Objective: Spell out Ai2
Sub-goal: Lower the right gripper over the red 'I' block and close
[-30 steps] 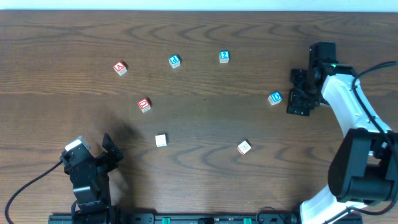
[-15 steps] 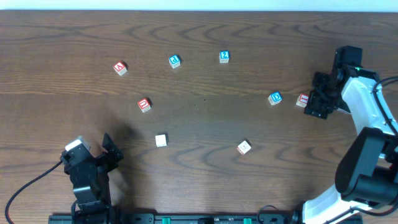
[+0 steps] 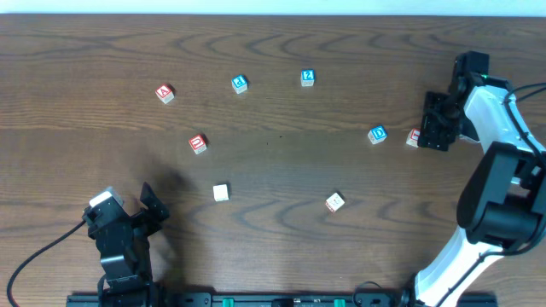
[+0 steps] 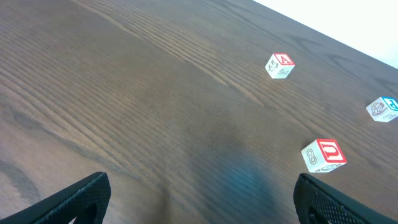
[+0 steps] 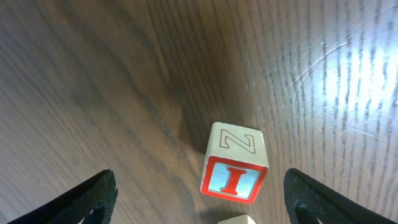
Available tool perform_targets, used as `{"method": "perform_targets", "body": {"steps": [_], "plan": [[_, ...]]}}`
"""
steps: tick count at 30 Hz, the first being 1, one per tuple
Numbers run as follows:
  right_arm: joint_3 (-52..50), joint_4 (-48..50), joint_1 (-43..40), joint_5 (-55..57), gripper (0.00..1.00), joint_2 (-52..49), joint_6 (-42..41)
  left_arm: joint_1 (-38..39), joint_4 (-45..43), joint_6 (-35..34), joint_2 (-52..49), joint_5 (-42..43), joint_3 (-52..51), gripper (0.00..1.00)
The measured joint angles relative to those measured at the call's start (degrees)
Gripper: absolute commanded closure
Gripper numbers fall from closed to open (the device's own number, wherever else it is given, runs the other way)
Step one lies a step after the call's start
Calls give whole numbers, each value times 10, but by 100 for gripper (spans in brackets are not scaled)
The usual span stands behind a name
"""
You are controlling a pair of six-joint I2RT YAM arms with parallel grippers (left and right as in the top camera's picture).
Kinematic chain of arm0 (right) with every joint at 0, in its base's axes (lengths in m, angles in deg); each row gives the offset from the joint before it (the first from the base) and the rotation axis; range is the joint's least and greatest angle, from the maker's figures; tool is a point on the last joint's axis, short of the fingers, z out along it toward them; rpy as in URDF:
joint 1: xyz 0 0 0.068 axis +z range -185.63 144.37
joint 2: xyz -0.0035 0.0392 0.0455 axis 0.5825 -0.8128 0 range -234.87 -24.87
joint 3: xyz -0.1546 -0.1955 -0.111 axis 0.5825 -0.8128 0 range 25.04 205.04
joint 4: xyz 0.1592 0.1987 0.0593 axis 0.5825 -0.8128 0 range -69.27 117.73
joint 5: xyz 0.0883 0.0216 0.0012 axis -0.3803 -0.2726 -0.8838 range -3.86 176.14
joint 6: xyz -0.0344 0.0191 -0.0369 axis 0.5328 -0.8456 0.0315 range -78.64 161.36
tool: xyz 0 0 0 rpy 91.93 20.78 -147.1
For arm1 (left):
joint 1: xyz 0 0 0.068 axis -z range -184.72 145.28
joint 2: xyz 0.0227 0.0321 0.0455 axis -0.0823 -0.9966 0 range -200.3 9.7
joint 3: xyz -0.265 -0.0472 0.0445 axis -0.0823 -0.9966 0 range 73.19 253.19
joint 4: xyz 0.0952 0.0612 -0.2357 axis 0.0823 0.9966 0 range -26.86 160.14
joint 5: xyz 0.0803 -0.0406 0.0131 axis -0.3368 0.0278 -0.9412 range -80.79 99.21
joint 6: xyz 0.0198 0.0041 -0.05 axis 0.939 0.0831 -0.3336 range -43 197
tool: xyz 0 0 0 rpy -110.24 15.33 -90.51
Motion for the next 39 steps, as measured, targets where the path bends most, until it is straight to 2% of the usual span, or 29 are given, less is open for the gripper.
{"method": "perform_targets", "body": {"steps": [3, 6, 8, 35, 39], "plan": [[0, -9, 0, -8, 22, -2, 5, 0, 0, 0, 0, 0, 0, 5], [0, -13, 0, -20, 34, -4, 7, 0, 0, 0, 0, 0, 0, 5], [0, -16, 0, -24, 37, -6, 9, 0, 0, 0, 0, 0, 0, 5], [1, -34, 0, -30, 35, -26, 6, 0, 0, 0, 0, 0, 0, 5], [1, -31, 0, -30, 43, -27, 5, 0, 0, 0, 0, 0, 0, 5]]}}
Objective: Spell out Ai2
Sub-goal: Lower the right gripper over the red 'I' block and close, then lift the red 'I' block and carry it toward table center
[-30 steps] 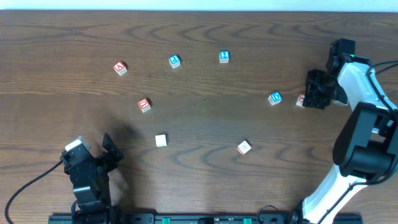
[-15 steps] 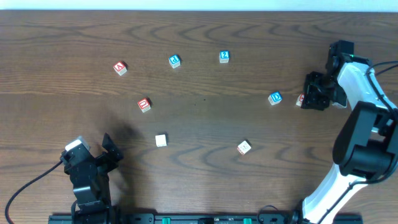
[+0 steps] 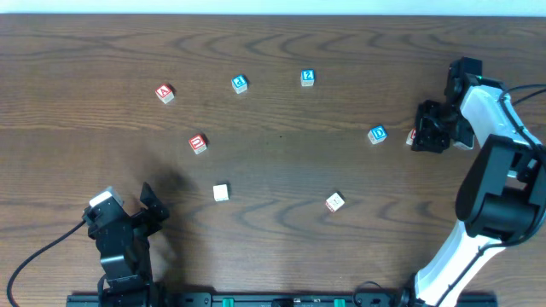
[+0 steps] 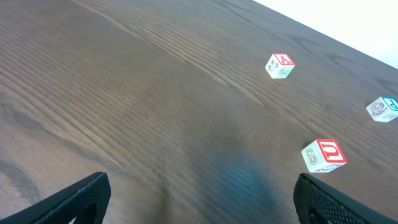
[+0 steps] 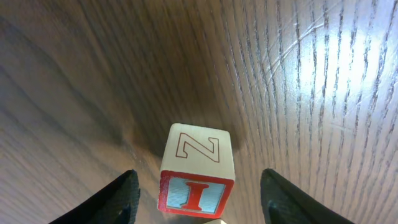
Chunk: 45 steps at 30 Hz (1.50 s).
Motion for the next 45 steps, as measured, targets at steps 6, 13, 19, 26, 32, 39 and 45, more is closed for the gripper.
{"method": "perform_targets", "body": {"steps": [6, 13, 19, 26, 32, 39, 45], "plan": [[0, 0, 0, 0, 54, 0, -2, 0, 0, 0, 0, 0, 0, 5], [0, 0, 0, 0, 64, 0, -2, 0, 0, 0, 0, 0, 0, 5], [0, 0, 0, 0, 65, 0, -2, 0, 0, 0, 0, 0, 0, 5], [0, 0, 0, 0, 67, 0, -2, 0, 0, 0, 0, 0, 0, 5], [0, 7, 0, 0, 74, 0, 5, 0, 0, 0, 0, 0, 0, 5], [8, 31, 0, 2, 87, 0, 58, 0, 0, 0, 0, 0, 0, 5], [49, 29, 1, 4, 99, 0, 122, 0, 0, 0, 0, 0, 0, 5]]}}
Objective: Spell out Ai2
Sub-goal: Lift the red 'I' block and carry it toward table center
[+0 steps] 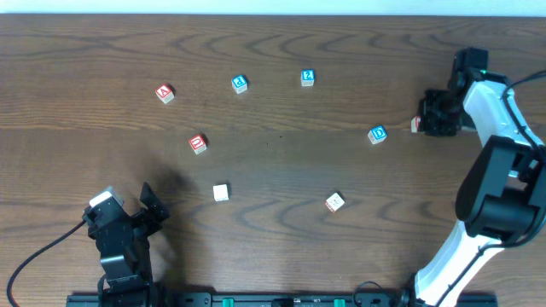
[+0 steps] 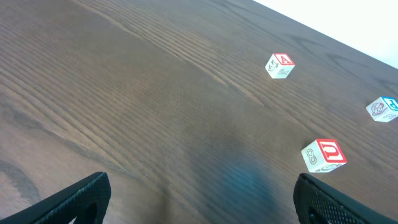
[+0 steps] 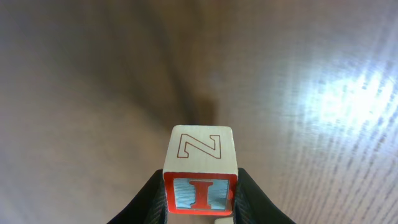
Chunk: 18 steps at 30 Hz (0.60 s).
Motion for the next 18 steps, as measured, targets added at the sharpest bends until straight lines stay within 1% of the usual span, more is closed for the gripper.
{"method": "perform_targets", "body": {"steps": [2, 6, 12, 18], "plan": [[21, -1, 2, 1, 98, 0, 28, 0, 0, 0, 0, 0, 0, 5], [94, -18, 18, 17, 98, 0, 106, 0, 0, 0, 0, 0, 0, 5], [206, -49, 78, 60, 98, 0, 232, 0, 0, 0, 0, 0, 0, 5], [238, -84, 140, 71, 98, 0, 369, 0, 0, 0, 0, 0, 0, 5]]}}
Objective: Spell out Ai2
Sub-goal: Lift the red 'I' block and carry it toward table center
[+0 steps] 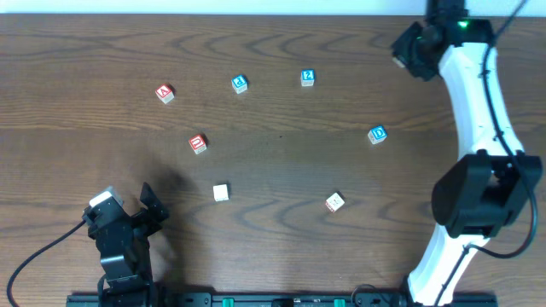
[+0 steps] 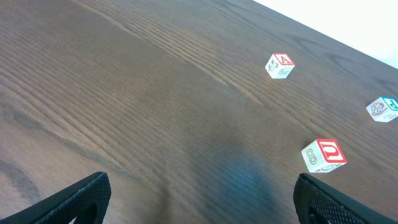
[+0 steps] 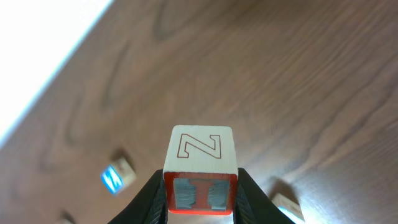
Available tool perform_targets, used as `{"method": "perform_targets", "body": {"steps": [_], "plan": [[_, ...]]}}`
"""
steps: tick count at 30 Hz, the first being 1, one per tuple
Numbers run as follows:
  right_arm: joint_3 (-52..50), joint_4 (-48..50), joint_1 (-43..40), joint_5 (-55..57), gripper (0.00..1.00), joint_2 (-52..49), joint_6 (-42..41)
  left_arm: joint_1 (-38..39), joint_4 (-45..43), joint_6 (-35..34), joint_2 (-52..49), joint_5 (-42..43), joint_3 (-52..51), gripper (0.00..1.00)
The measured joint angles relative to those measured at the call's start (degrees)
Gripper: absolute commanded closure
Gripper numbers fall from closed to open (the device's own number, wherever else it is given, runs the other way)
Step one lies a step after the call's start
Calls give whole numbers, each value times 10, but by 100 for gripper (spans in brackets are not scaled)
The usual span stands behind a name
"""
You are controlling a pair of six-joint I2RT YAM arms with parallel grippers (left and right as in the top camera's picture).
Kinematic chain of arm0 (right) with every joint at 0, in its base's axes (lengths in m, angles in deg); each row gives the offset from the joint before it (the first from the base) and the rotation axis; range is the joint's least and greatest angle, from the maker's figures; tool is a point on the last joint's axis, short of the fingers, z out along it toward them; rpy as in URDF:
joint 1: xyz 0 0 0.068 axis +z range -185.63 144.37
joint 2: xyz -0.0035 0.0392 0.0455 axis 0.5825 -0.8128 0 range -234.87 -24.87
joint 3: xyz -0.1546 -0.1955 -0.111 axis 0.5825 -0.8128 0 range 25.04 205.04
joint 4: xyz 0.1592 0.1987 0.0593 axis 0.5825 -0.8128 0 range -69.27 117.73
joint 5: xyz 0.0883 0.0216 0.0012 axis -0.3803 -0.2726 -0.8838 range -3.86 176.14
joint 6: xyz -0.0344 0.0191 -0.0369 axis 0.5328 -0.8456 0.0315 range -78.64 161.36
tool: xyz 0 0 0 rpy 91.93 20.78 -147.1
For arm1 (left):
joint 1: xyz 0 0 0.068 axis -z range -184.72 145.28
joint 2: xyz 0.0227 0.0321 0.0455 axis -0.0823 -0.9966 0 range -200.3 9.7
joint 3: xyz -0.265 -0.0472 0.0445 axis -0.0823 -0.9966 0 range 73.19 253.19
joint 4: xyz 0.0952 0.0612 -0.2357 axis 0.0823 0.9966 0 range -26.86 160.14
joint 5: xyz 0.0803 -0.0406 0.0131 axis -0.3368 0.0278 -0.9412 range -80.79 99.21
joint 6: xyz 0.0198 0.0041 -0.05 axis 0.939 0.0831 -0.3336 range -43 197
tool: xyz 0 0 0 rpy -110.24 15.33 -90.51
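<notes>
My right gripper (image 1: 408,44) is shut on the I block (image 3: 200,167), which has a red-framed I on its front and a Z on top. It hangs high above the table's far right edge. A red A block (image 1: 165,93) lies at the far left and shows as the A block (image 2: 279,65) in the left wrist view. A blue 2 block (image 1: 308,77) sits at the far middle. My left gripper (image 2: 199,202) rests open at the near left, nothing between its fingers.
A blue block (image 1: 240,83) lies between A and 2. A red block (image 1: 198,143), a plain block (image 1: 221,193), a white block (image 1: 335,201) and a blue D block (image 1: 377,134) are scattered about the wooden table (image 1: 281,162).
My right gripper, still shut on the I block, has moved from beside the D block to high over the table's far right edge. The left arm has not moved.
My right gripper stood open around the I block lying on the table at the right. Then its fingers were nearer the block. Then it was shut on the block, clear of the wood. Now the block is high near the far edge. The left gripper stayed open.
</notes>
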Motion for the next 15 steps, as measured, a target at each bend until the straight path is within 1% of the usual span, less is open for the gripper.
{"method": "perform_targets", "body": {"steps": [4, 6, 10, 15], "plan": [[0, -57, 51, 5, 99, 0, 92, 0, 0, 0, 0, 0, 0, 5], [0, -81, 77, 5, 98, 0, 122, 0, 0, 0, 0, 0, 0, 5], [0, -105, 130, 6, 99, 0, 157, 0, 0, 0, 0, 0, 0, 5], [0, -89, 206, 9, 98, 0, 173, 0, 0, 0, 0, 0, 0, 5]]}}
